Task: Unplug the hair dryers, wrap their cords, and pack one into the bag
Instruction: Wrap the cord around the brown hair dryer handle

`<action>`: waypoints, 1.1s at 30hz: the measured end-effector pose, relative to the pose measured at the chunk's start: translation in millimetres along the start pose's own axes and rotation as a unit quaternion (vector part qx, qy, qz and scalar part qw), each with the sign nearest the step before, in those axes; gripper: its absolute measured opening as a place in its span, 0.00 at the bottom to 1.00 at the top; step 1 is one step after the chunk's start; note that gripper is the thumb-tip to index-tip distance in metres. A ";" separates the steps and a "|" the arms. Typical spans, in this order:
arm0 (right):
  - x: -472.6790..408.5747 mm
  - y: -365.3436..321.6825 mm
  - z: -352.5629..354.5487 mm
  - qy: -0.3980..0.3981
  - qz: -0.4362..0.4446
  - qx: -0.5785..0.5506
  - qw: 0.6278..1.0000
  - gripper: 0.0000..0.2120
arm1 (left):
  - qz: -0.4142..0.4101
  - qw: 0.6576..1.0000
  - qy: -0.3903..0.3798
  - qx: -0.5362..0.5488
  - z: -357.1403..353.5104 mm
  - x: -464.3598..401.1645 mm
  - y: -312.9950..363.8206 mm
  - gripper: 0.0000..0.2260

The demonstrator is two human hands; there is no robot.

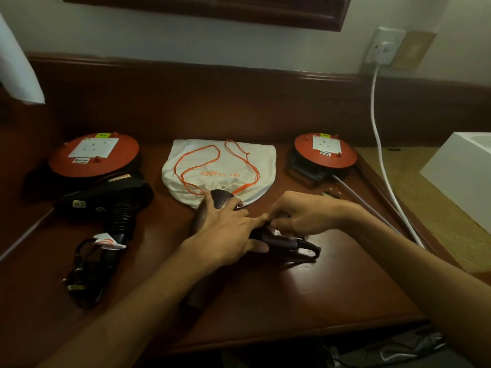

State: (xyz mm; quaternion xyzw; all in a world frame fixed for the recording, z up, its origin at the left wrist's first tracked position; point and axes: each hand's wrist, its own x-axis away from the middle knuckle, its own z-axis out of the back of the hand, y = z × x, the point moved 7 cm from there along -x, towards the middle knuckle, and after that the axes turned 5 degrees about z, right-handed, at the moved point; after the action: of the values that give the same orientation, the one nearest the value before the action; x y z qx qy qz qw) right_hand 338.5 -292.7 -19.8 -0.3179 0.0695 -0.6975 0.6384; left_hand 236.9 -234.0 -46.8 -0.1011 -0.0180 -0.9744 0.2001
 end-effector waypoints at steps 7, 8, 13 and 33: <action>19.4 -3.8 -5.4 0.056 0.003 -0.031 0.998 0.08 | -0.059 0.995 -0.011 0.073 9.7 -8.1 -0.5 0.21; 21.8 -3.0 -8.5 0.061 -0.002 -0.046 0.997 0.07 | -0.057 0.995 0.001 0.077 10.1 -6.5 -1.7 0.20; 39.3 -12.4 -18.0 0.143 0.023 -0.040 0.989 0.12 | -0.007 0.981 0.099 0.166 15.8 -0.1 -26.1 0.20; 18.4 36.1 -29.5 0.230 0.090 0.008 0.969 0.12 | 0.010 0.893 0.197 0.406 13.7 18.3 -55.8 0.25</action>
State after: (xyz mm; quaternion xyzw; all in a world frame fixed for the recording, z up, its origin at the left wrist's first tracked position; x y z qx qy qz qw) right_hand 353.7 -325.3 -54.6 -0.1363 0.2377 -0.6921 0.6678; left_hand 201.0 -188.8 -29.3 0.1823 -0.3708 -0.8802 0.2334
